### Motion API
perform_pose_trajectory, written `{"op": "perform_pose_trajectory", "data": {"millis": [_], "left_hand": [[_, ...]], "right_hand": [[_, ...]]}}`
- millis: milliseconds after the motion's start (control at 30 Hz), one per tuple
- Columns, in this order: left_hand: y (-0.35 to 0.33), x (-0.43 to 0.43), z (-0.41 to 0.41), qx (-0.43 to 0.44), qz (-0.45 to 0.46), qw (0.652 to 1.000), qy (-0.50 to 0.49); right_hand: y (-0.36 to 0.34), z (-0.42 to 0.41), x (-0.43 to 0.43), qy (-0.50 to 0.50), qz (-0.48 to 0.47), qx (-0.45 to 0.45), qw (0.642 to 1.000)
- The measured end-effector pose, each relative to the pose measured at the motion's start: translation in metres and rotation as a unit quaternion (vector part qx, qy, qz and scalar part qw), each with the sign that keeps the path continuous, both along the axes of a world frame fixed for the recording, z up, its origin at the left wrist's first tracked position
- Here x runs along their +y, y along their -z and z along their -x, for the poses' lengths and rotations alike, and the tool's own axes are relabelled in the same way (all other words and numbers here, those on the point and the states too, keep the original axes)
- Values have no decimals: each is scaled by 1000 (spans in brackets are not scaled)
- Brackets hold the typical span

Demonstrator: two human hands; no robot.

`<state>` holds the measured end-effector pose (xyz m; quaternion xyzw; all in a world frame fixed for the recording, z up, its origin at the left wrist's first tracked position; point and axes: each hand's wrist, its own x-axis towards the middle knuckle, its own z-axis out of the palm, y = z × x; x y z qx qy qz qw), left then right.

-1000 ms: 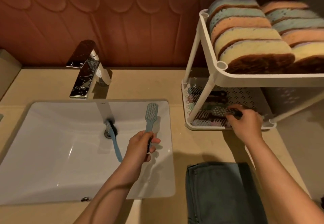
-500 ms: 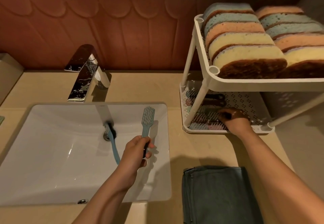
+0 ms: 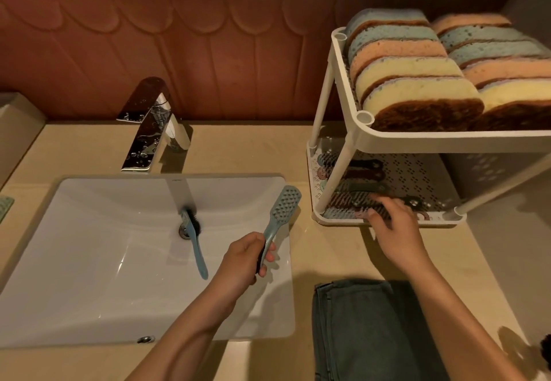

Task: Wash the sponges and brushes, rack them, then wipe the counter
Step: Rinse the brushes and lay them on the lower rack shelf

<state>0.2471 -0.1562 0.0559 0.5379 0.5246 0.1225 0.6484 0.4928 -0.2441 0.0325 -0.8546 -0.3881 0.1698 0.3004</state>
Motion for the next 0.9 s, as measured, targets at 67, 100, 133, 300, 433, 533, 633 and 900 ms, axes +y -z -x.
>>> {"op": "perform_pose_trajectory", "data": {"millis": [67, 100, 133, 300, 433, 533, 633, 900], "left_hand": [[1, 0, 2, -2, -11, 1000, 27], [2, 0, 2, -3, -14, 999, 40], [2, -1, 3, -3, -16, 998, 53], [-2, -5, 0, -8, -9, 993, 121], [-5, -8, -6, -1, -24, 988, 152], [-7, -8, -14, -16, -10, 983, 183], [-13, -7, -27, -38, 12, 977, 209], [-36, 9, -79, 4, -230, 961, 154]], "right_hand": [[-12, 26, -4, 2, -63, 103, 993], [-17, 39, -5, 1, -87, 152, 985], [-20, 52, -6, -5, -106, 189, 976], [-18, 98, -1, -18, -131, 319, 938], [-22, 114, 5, 58, -203, 390, 896], [-25, 117, 5, 107, -265, 403, 870], [-30, 108, 1, 131, -310, 383, 860], [-39, 33, -13, 152, -283, 243, 915]]}}
